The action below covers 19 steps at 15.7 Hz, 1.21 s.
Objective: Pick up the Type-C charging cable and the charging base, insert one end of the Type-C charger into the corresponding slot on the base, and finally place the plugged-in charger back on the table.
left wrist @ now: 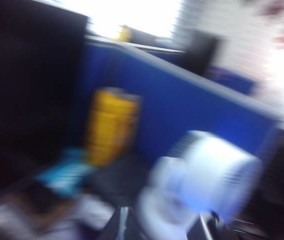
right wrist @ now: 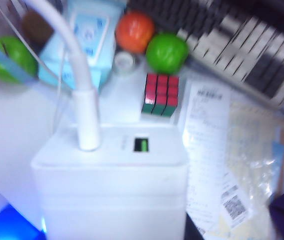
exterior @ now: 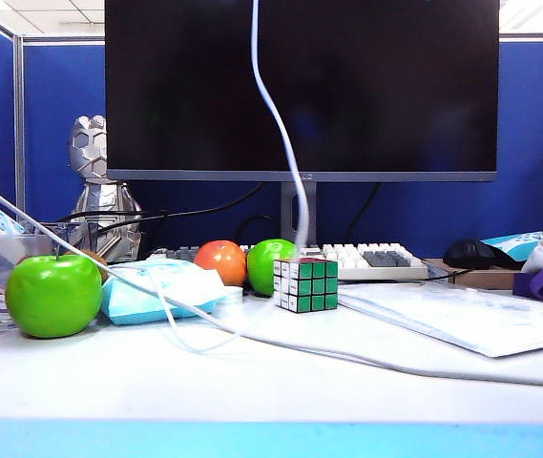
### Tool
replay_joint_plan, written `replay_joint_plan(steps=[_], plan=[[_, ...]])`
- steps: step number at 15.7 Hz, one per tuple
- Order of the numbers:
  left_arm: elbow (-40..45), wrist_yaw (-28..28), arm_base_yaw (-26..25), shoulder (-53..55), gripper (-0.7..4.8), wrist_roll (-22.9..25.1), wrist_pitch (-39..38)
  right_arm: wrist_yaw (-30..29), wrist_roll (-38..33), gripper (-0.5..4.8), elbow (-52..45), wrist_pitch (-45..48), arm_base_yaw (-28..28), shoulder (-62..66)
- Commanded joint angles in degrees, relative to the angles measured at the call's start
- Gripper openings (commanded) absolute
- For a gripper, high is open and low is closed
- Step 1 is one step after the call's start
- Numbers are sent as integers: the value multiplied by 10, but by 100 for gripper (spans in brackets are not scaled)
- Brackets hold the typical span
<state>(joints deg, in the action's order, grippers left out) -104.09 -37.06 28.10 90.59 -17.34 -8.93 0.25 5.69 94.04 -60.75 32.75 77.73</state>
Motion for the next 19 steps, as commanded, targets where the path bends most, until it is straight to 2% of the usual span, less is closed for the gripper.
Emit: replay_joint_plan(steps=[1, 2, 4, 9, 16, 18, 19], plan=[[-2, 120, 0, -40, -6, 92, -69, 0, -1, -6, 3, -5, -1, 55], [-2, 155, 0, -57, -6, 115, -94, 0, -1, -6, 3, -24, -1, 84], [-2, 183, 0, -75, -6, 116, -116, 0, -1, -6, 3, -55, -1, 131], [-2, 184, 0, -100, -6, 116, -137, 0, -1, -6, 3, -110, -1, 264], [-2, 184, 0, -127, -6, 116, -161, -3, -1, -4, 2, -69, -1, 369], [-2, 184, 0, -129, -6, 116, -163, -2, -1, 27, 1, -54, -1, 382], [-2, 184, 0, -131, -6, 116, -168, -2, -1, 68, 1, -49, -1, 389]])
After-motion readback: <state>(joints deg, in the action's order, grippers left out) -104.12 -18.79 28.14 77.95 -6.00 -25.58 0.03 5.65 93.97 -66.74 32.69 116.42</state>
